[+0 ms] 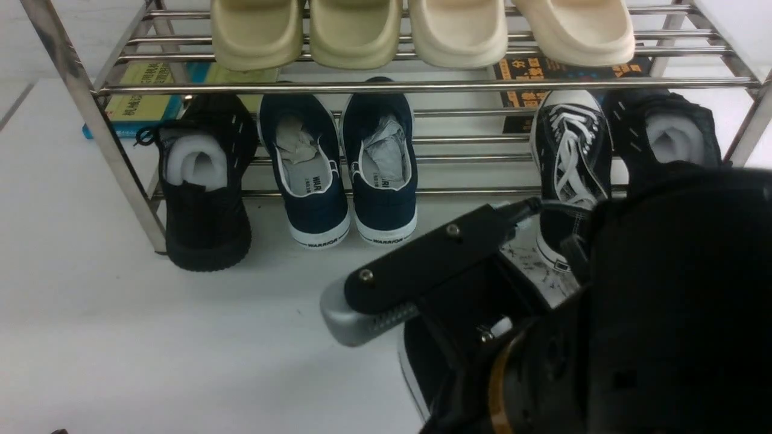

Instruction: Take the shoes off the shelf with your hand on the white table.

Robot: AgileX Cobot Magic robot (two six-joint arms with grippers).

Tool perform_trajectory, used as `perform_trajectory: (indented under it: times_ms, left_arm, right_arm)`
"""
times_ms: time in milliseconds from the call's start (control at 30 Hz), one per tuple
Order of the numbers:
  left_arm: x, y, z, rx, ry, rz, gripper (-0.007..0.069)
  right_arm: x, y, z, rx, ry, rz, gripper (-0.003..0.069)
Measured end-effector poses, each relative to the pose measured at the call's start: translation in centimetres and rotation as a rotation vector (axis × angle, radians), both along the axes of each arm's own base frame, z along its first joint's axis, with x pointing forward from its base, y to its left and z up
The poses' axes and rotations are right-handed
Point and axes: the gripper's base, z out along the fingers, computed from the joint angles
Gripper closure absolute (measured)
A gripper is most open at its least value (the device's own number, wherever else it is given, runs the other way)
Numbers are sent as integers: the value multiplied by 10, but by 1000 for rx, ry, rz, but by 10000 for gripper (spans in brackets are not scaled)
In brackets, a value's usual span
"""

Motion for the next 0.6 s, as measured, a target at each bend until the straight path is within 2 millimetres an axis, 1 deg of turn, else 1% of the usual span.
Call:
perform_trajectory:
  times_ms: [100, 233, 333, 400, 500, 600]
  left_arm:
    - [0, 0, 0, 0, 0, 0, 383]
    - [0, 0, 0, 0, 0, 0, 383]
    - [0, 0, 0, 0, 0, 0, 383]
    - [0, 0, 0, 0, 0, 0, 383]
    - [0, 0, 0, 0, 0, 0, 383]
    - [0, 0, 0, 0, 0, 0, 383]
  right_arm:
    - [4, -1, -10, -8, -26, -27, 649]
    - [14, 0, -21, 43, -60, -100, 645]
    - [31, 5, -34, 97, -107, -153, 642]
    - [39, 6, -41, 100, -115, -180, 642]
    - [50, 13, -55, 87, -116, -203, 639]
    - [54, 23, -72, 68, -105, -200, 638]
